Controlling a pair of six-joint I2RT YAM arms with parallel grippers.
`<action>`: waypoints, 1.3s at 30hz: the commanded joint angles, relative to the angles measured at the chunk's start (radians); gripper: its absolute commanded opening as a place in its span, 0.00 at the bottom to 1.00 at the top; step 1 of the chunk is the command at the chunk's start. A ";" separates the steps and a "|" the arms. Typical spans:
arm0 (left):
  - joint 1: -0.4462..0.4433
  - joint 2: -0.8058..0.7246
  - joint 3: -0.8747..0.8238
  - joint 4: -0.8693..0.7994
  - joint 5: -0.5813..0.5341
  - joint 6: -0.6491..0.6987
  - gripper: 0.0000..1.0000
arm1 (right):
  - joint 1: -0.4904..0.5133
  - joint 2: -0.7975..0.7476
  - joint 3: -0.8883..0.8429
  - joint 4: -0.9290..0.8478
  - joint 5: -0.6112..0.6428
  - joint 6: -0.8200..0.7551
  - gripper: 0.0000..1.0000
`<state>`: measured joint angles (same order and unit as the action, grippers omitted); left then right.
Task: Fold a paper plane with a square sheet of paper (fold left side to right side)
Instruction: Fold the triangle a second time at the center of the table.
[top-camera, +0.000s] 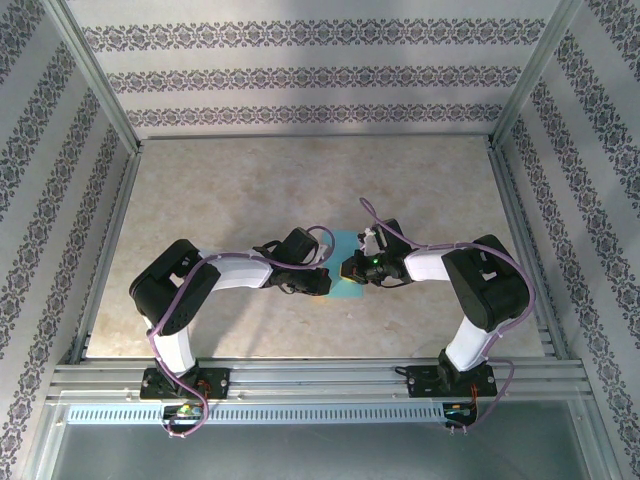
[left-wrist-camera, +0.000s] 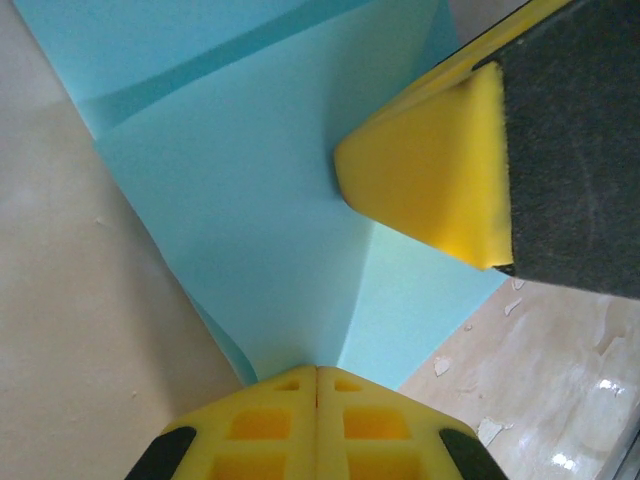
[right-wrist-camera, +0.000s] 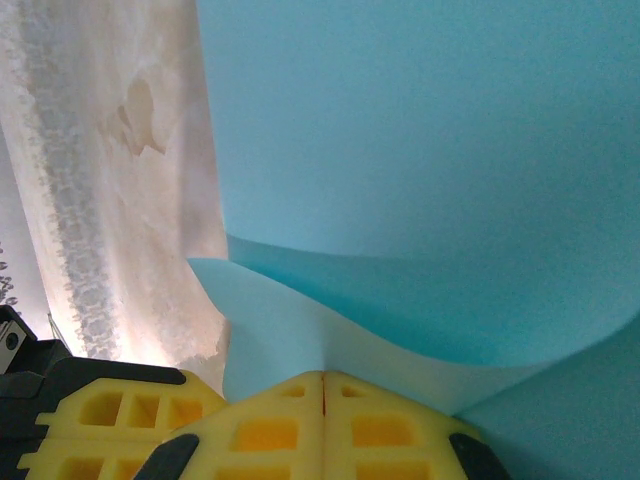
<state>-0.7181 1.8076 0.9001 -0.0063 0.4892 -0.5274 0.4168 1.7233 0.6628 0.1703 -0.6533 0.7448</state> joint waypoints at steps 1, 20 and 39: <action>0.002 0.026 -0.004 -0.041 -0.062 0.030 0.00 | -0.001 0.000 -0.008 -0.071 0.022 -0.030 0.00; -0.018 0.040 0.003 -0.078 -0.093 0.034 0.00 | 0.024 -0.135 -0.026 -0.053 0.030 0.000 0.00; -0.024 0.052 0.024 -0.109 -0.103 0.031 0.00 | 0.084 -0.054 -0.025 0.038 0.039 0.047 0.00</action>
<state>-0.7277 1.8191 0.9257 -0.0254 0.4511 -0.5163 0.4892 1.6535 0.6346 0.1780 -0.6235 0.7837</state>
